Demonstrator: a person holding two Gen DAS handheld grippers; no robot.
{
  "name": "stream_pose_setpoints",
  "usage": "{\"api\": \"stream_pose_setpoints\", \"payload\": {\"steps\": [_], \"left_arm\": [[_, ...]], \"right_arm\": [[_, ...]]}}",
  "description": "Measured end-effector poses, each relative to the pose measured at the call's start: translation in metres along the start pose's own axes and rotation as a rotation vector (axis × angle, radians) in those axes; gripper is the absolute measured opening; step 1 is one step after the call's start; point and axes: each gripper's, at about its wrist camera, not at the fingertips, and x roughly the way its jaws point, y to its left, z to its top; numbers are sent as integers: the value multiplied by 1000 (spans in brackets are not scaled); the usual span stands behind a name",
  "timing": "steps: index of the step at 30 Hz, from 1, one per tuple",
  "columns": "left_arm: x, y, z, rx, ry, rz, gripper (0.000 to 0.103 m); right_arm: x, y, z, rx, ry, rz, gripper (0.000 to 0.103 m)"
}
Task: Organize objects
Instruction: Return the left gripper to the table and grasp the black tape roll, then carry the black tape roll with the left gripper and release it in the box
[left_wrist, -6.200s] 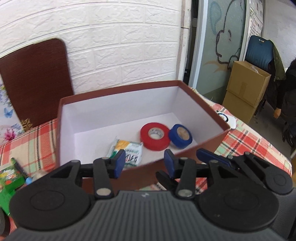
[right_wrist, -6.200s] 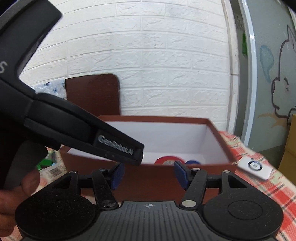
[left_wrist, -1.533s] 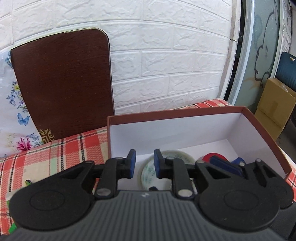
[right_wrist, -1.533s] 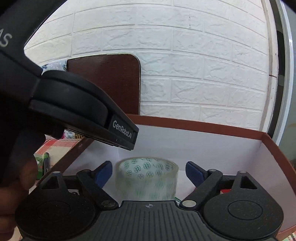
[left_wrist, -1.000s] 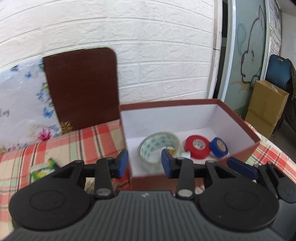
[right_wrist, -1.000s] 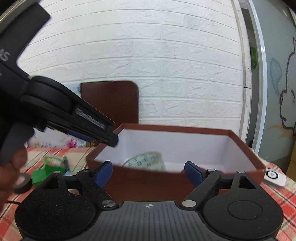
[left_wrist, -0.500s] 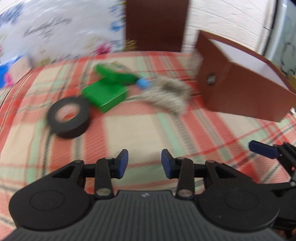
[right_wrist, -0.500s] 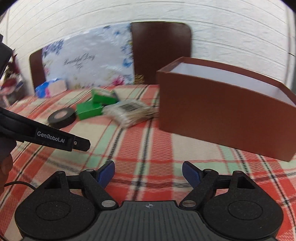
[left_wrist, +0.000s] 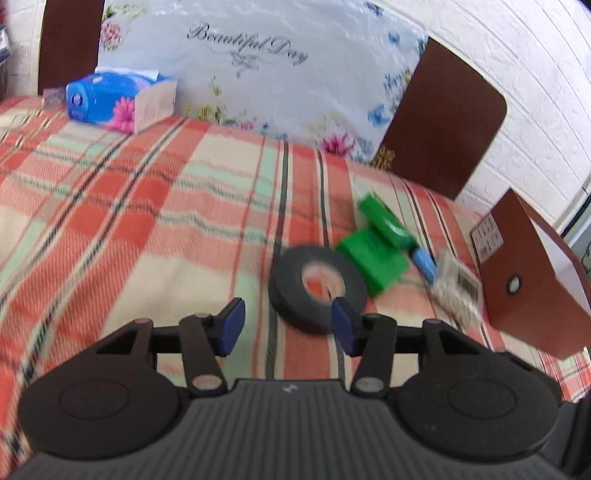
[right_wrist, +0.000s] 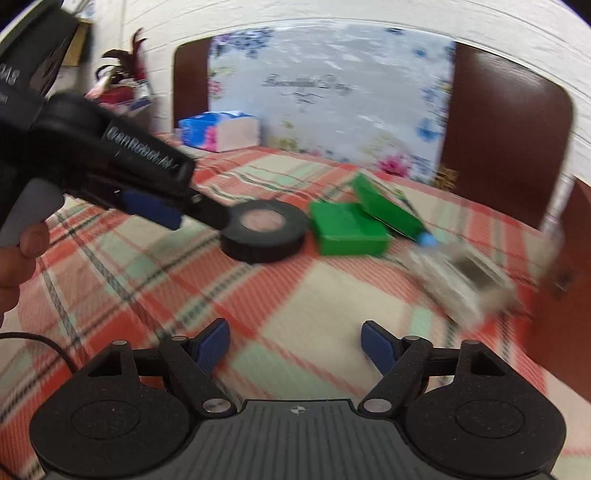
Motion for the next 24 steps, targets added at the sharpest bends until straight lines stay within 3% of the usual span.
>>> {"api": "stream_pose_setpoints", "payload": {"steps": [4,7,11,19,24], "left_arm": [[22,-6,12,35,29,-5,43],[40,-6,16,48,61,-4,30],[45,-2,12,40,53,-8,30],[22,-25,-18,82,84,-37,30],[4,-75,-55,184,119,-101,30]], "right_arm": [[30,3,22,15,-1,17,77],[48,4,36,28,1,26,78],[55,13,41,-15,-3,29,75],[17,0,15,-4,0,31,75],[-37,-14,-24,43,11,-31,75]]}}
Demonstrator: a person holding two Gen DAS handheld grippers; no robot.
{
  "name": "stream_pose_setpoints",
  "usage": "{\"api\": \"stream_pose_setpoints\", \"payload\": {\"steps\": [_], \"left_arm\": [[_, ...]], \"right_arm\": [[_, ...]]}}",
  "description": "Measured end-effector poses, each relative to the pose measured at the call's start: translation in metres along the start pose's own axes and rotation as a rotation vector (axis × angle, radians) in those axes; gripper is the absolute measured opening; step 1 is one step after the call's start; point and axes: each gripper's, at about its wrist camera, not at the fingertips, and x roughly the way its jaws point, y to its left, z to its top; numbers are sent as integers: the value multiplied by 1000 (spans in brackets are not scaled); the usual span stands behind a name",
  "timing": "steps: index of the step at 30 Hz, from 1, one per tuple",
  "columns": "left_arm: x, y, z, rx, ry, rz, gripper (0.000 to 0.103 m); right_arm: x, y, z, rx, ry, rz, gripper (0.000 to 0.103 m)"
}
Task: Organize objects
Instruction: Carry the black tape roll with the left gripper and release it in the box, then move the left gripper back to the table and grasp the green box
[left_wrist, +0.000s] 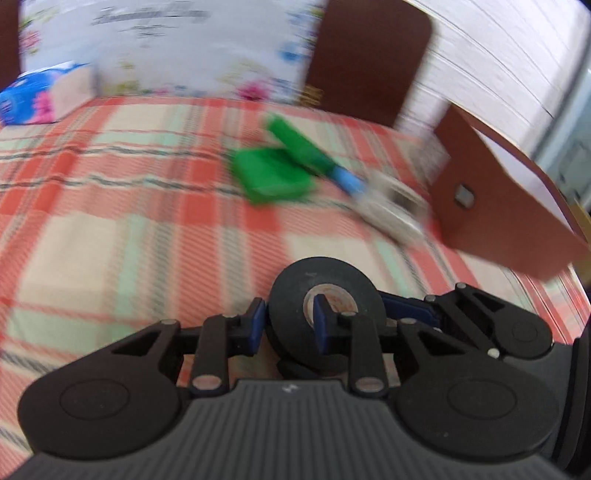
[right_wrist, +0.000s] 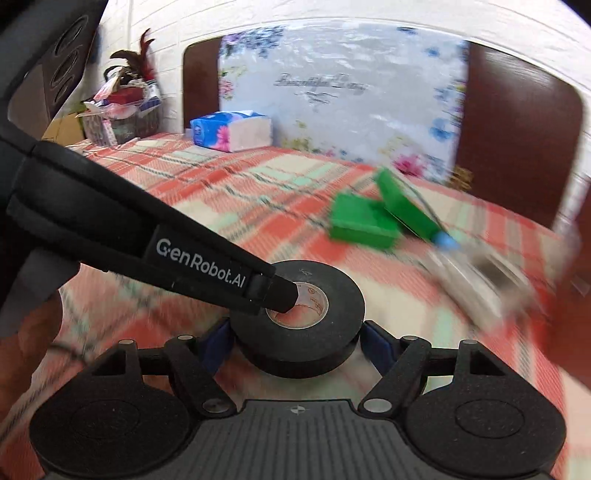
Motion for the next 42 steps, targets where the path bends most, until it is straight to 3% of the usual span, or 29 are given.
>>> {"api": "stream_pose_setpoints", "payload": {"steps": [5,14,17,21,25,32,42], "left_arm": [[-4,-72,-3,148,4,-62,30],[-9,-217,76,373,-202,-230,30],[15,-257,97,402,-224,-265,30],[58,-291,117,411,-194,-280,30],[95,-313,124,424,-153,-263,30],[131,-313,129,417,-111,-204,30],[68,-295,93,439,-153,-252,32]], "right_arm": [[-51,-26,-28,69,-52,-139,75],[-130,-115,-6,119,-321,-497,75],[-135,-157,1,168,-335,-559,75],[-123,-208,1,252,-304,-574,75],[-99,-240,-2,288,-252,-573,75],[-71,-260,-4,358,-219,-543,74],[-120,-201,-32,315,-378,-626,74]]}}
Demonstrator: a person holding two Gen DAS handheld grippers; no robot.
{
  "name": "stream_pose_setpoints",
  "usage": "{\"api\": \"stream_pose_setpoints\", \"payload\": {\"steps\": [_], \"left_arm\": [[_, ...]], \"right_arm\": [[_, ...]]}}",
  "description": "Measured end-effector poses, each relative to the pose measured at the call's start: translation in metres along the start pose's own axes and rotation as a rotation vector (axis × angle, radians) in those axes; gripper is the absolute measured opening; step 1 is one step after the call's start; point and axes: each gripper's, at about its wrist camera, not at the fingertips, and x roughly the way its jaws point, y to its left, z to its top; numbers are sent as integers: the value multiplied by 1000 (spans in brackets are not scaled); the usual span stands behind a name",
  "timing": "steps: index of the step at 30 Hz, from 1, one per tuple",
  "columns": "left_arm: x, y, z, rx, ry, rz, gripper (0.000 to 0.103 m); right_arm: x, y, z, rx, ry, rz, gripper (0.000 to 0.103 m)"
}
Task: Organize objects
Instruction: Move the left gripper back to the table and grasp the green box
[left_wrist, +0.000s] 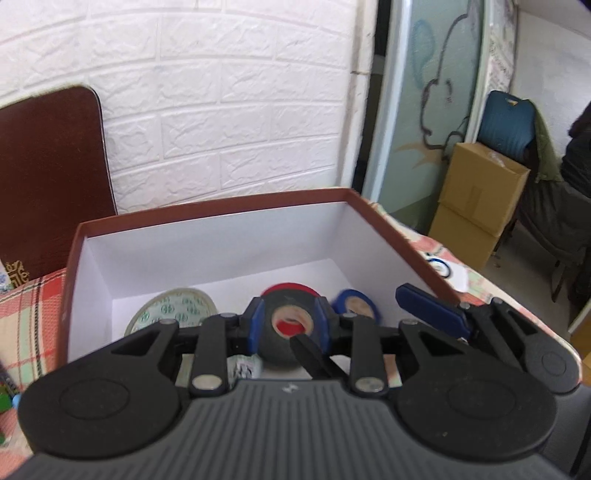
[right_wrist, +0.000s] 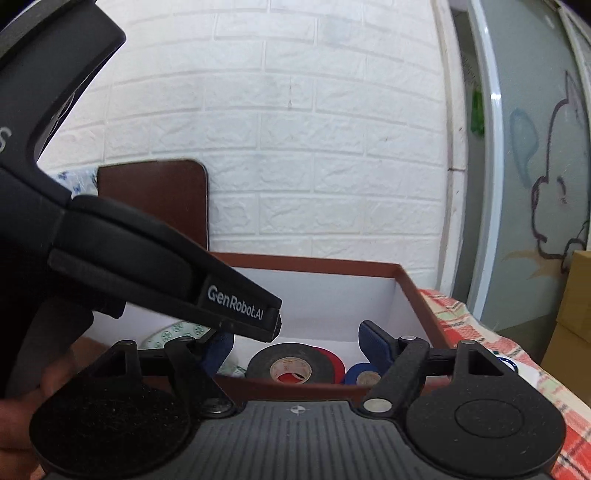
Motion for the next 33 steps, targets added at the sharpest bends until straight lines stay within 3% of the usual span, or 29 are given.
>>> {"api": "stream_pose_setpoints", "payload": {"steps": [5,10,14,19,28,33], "left_arm": [[-37,-4,-23,-6,-8,10,33],[-68,11,-57,-37,3,57,40],[-73,41,-95,-93,105,137,40],[-78,92,-141,-215,228,268,40],[-114,157,-167,-315,174,407,40],[-138,209,-183,-398,122,510,40]], "right_arm": [[-36,-1,-14,13,7,11,74],[-35,9,-37,58,159,79,74],[-39,34,-54,40,273,173,74],[-39,68,-60,-43,316,263,74],[-51,119,-68,-177,391,407,74],[-45,158,-65,-261,380,488,72]]}}
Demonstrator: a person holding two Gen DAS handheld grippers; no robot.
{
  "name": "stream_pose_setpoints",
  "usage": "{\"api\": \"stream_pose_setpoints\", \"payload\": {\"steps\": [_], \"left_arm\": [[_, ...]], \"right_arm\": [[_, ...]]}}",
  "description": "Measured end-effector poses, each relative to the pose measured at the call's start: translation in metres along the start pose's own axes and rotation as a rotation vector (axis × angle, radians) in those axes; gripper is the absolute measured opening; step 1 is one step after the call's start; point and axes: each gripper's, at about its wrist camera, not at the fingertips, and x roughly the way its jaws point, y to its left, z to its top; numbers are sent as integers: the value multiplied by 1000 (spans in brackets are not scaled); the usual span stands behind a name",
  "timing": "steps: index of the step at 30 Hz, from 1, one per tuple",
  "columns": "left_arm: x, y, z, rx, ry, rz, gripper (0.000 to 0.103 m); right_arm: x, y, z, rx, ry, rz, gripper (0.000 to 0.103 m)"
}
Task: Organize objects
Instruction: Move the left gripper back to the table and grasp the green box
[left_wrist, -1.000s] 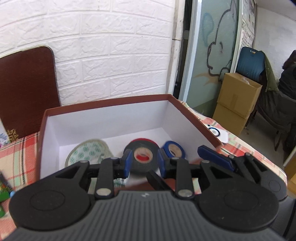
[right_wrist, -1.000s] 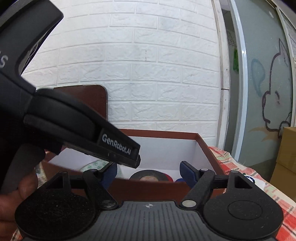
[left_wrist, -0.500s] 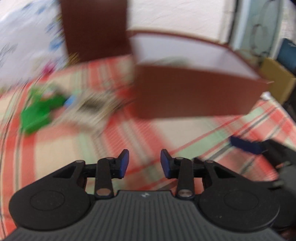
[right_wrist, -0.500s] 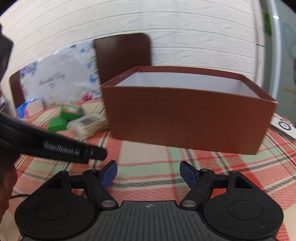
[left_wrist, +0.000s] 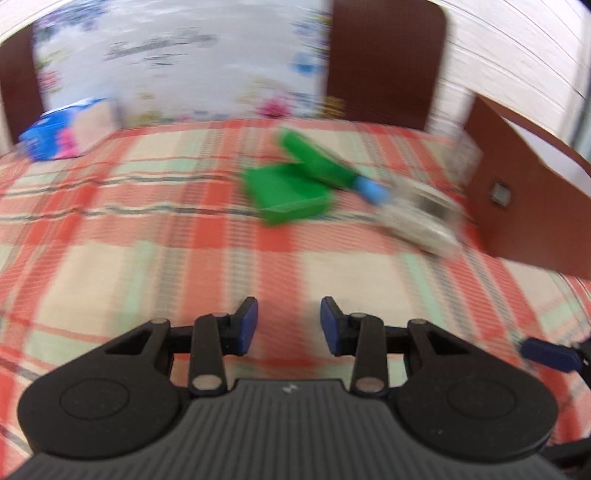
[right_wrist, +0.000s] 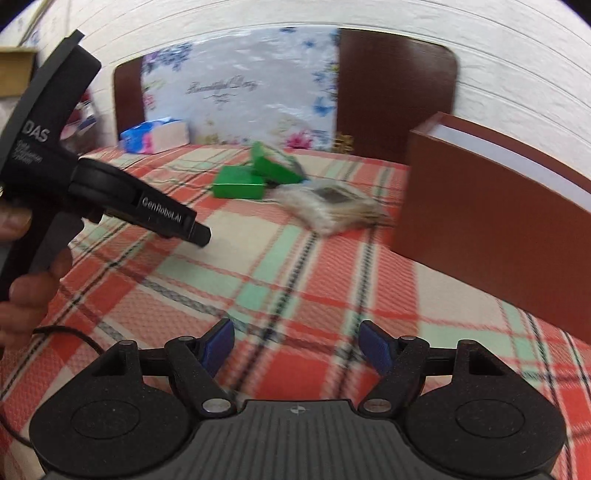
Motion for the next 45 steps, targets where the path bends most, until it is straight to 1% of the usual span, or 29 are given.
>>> {"api": "stream_pose_setpoints", "payload": {"steps": [3,5,6,7,8,9,12,14,15,16,17,18,19,21,24,25,26,27,28,29,30,32,33,34,35,37,41,42,45], "left_arm": [[7,40,0,-35,-54,101,41],[10,63,-3,-49,-100,129,42],[10,73,-5,-70,-121,121,42],[9,82,-7,-105,-138,95,42],[7,89,-9,-140,-152,69,41],[7,91,-10,-152,-161,59,41],[8,85,-11,-123,-173,61,48],[8,81,-11,-106,-176,60,52],[9,80,-11,-106,-178,59,52],[9,81,-11,-111,-180,53,52],[8,83,-12,-119,-182,46,53],[8,84,-13,-126,-183,41,53],[8,85,-13,-128,-184,39,53],[8,83,-13,-122,-185,43,53],[7,83,-13,-123,-185,41,53],[7,82,-12,-123,-183,41,53],[5,81,-12,-122,-179,42,53],[4,80,-12,-120,-171,45,53],[1,78,-11,-123,-159,36,53],[-2,78,-10,-145,-144,-1,53],[-7,76,-10,-171,-129,-64,53],[-11,63,-8,-188,-86,-198,53],[-12,53,-6,-177,-60,-263,53],[-12,41,-4,-164,-38,-317,53],[-12,29,-3,-150,-21,-356,56],[-12,2,1,-106,-12,-404,64],[-11,-49,11,14,-23,-454,67],[-9,-62,14,52,-20,-468,70],[5,-94,17,131,13,-482,71]], "right_arm": [[17,5,26,12,-32,35,72],[32,6,52,25,-71,38,72],[41,6,66,33,-90,41,72],[51,5,80,42,-103,46,72],[62,5,94,48,-109,50,72],[74,6,104,50,-110,48,71],[114,10,125,23,-90,4,70],[137,12,130,-16,-60,-25,65],[147,12,131,-23,-42,-37,55],[151,8,132,-3,-49,-23,45],[149,4,133,20,-55,-10,41],[146,3,134,22,-65,-15,33],[138,4,134,9,-81,-30,29],[120,7,129,-8,-85,-39,24],[81,10,106,-12,-88,29,21],[67,8,97,20,-81,59,19],[55,1,87,91,-64,108,19],[43,-10,76,194,-46,154,19],[33,-20,63,282,-34,179,19],[24,-30,50,341,-27,175,20],[16,-38,38,372,-15,151,25],[5,-48,17,367,22,70,35],[-1,-51,8,357,31,24,45],[-8,-52,1,352,21,-8,50],[-14,-53,-4,346,10,-28,52],[-21,-52,-7,316,-2,-59,62],[-20,-45,-5,225,-13,-127,68],[-19,-45,-6,212,-11,-138,71],[-13,-49,-3,189,-1,-148,72]]}}
